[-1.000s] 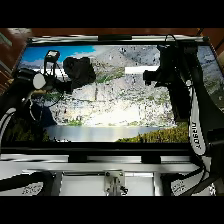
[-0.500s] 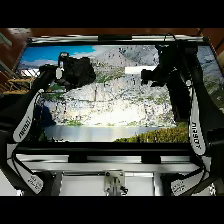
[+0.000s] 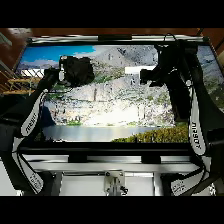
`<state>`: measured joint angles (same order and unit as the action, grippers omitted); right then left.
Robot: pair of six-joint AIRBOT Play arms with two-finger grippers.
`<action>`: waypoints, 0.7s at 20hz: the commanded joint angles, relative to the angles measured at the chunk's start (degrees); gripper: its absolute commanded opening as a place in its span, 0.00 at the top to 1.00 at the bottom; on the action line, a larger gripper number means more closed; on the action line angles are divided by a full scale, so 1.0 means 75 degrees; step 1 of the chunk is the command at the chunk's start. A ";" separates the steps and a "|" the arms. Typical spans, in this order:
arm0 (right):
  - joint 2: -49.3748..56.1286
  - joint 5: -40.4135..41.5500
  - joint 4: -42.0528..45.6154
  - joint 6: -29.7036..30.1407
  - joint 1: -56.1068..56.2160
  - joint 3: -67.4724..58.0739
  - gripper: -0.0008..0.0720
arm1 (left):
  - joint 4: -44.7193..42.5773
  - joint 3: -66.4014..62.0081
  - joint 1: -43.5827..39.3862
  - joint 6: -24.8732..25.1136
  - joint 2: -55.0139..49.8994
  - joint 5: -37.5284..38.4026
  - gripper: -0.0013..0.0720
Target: Fold the shirts.
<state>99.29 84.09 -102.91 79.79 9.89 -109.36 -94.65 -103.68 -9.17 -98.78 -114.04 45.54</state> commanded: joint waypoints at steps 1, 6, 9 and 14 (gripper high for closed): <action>0.0000 -0.0376 -0.0009 0.0017 0.0006 -0.0096 0.24 | 0.0117 -0.0606 -0.0061 -0.0041 0.0580 -0.0009 0.93; -0.1102 -0.0262 0.0070 0.0032 0.0006 -0.0379 0.24 | 0.0172 -0.1029 -0.0612 0.0804 0.3392 0.0356 0.93; -0.2538 -0.0210 0.0478 0.0029 0.0006 -0.0379 0.24 | 0.0172 -0.1023 -0.1227 0.0941 0.5024 0.1451 0.93; -0.4505 -0.0079 0.0530 -0.0047 0.0006 -0.0379 0.24 | 0.1113 -0.0702 -0.2830 0.0938 0.5785 0.3529 0.93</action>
<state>73.10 82.85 -99.92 79.96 9.89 -112.14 -91.35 -110.50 -23.99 -92.33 -74.26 62.87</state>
